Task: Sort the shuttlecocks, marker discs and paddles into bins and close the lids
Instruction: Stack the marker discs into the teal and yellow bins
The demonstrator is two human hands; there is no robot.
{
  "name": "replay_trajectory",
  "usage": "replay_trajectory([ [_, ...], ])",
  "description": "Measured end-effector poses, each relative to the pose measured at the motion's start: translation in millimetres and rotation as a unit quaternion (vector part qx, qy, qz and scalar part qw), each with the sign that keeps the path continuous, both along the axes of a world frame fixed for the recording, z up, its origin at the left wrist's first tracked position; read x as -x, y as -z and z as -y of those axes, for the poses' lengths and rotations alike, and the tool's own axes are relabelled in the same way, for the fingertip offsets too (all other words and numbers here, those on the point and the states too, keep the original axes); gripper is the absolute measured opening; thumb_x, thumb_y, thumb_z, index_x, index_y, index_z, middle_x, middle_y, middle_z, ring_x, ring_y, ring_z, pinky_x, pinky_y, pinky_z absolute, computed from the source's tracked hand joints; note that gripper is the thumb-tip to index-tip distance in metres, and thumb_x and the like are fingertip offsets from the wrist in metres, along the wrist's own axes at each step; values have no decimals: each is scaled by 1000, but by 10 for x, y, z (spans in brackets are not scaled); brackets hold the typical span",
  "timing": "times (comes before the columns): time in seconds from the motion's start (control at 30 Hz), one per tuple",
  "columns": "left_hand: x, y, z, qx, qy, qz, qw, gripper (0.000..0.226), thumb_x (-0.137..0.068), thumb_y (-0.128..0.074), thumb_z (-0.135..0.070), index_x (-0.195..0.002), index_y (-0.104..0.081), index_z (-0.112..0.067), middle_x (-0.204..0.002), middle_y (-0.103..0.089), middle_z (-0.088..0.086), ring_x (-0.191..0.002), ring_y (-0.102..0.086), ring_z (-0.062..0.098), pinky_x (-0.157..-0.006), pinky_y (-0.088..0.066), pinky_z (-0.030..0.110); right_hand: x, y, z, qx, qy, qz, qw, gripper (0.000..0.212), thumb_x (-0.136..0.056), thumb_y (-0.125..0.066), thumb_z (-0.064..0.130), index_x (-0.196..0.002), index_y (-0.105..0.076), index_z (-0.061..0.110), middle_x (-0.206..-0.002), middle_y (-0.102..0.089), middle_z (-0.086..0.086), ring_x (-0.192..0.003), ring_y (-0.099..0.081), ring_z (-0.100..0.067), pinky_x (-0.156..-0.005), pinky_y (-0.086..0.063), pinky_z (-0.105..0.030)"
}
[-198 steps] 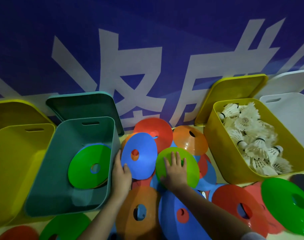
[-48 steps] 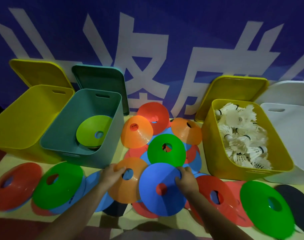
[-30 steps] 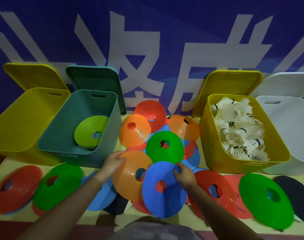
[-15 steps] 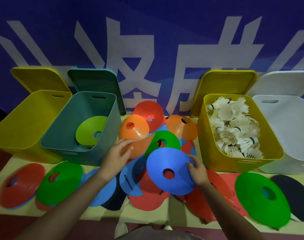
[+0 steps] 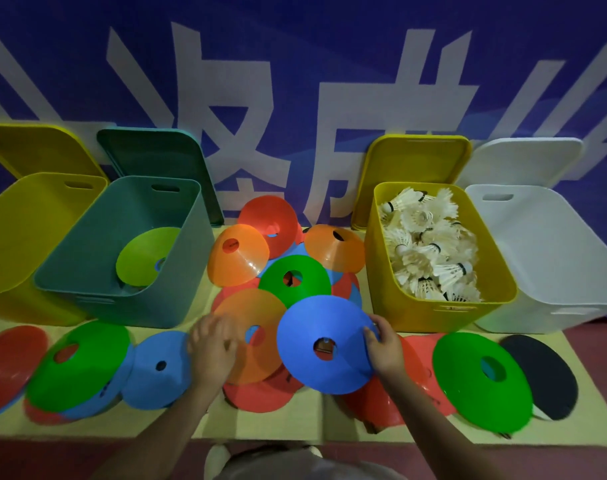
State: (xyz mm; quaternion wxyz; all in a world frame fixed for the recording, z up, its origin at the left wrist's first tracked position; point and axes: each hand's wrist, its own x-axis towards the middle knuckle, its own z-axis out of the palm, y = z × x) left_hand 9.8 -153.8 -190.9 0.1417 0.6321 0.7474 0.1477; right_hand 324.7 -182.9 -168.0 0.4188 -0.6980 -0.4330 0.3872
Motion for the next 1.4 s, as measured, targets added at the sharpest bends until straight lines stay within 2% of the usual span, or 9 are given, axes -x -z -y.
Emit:
replay_trajectory([
  [0.07, 42, -61, -53, 31, -65, 54, 996, 65, -81, -69, -13, -141, -42, -10, -142, -39, 22, -129, -36, 41, -101, -36, 52, 22, 27, -5, 0, -1, -2, 1000, 50, -78, -47, 34, -118, -59, 5, -114, -63, -7, -105, -55, -18, -78, -38, -26],
  [0.17, 68, -121, -127, 90, -121, 181, 972, 67, -90, -58, -9, -148, -27, -10, -143, -40, 22, -124, -45, 42, -92, -42, 48, 74, 52, -35, 8, 1, -5, 1000, 43, -85, -51, 31, -120, -58, 6, -119, -62, -9, -108, -56, -21, -81, -40, -30],
  [0.3, 75, -144, -119, 113, -100, 228, 962, 54, -93, -50, -6, -144, -36, -10, -132, -54, 18, -114, -53, 37, -81, -43, 38, 137, 99, -102, 20, -3, -7, 1000, 50, -88, -49, 28, -133, -48, 6, -134, -54, -13, -124, -49, -31, -96, -43, -41],
  [0.4, 60, -270, -188, 86, -92, 285, 950, 48, -94, -43, -4, -141, -39, -11, -128, -55, 14, -104, -53, 26, -78, -41, 31, 146, 153, -227, 47, 4, -15, 999, 39, -97, -45, 4, -136, -44, 3, -138, -49, -16, -126, -47, -34, -93, -41, -36],
  [0.53, 172, -620, -342, -13, -52, 320, 946, 44, -97, -39, -6, -140, -39, -15, -127, -54, 6, -111, -54, 23, -88, -46, 36, 223, 9, -464, 40, 56, -72, 995, 40, -97, -40, -2, -136, -45, 5, -135, -50, -16, -122, -50, -32, -89, -39, -31],
  [0.8, 754, -1475, -739, -152, -28, 335, 929, 34, -100, -40, -14, -134, -42, -17, -112, -53, -3, -97, -52, 17, -78, -41, 31, 737, -351, -994, -22, 100, -54, 993, 43, -98, -40, 7, -140, -41, 12, -138, -49, -9, -125, -48, -30, -98, -42, -42],
  [1.03, 1577, -1733, -1101, -203, -39, 328, 922, 32, -100, -43, -15, -129, -53, -23, -116, -57, -7, -103, -53, 12, -82, -41, 28, 1534, -541, -1326, -72, 50, -39, 995, 40, -95, -44, 3, -133, -48, 14, -125, -56, -8, -109, -55, -27, -84, -44, -38],
  [1.2, 2149, -1715, -1359, -215, -74, 316, 921, 32, -98, -45, -16, -130, -52, -18, -116, -59, 1, -104, -56, 20, -82, -48, 37, 2014, -789, -1563, -106, 40, -54, 992, 39, -96, -43, 4, -134, -47, 13, -134, -52, -7, -121, -50, -24, -101, -44, -45],
  [1.4, 2571, -1545, -1701, -137, -105, 236, 956, 39, -97, -43, -11, -136, -45, -16, -121, -60, 15, -103, -57, 35, -78, -45, 40, 2461, -955, -1828, -117, 58, -37, 991, 40, -95, -42, 3, -133, -47, 10, -128, -53, -7, -114, -51, -23, -92, -45, -37],
])
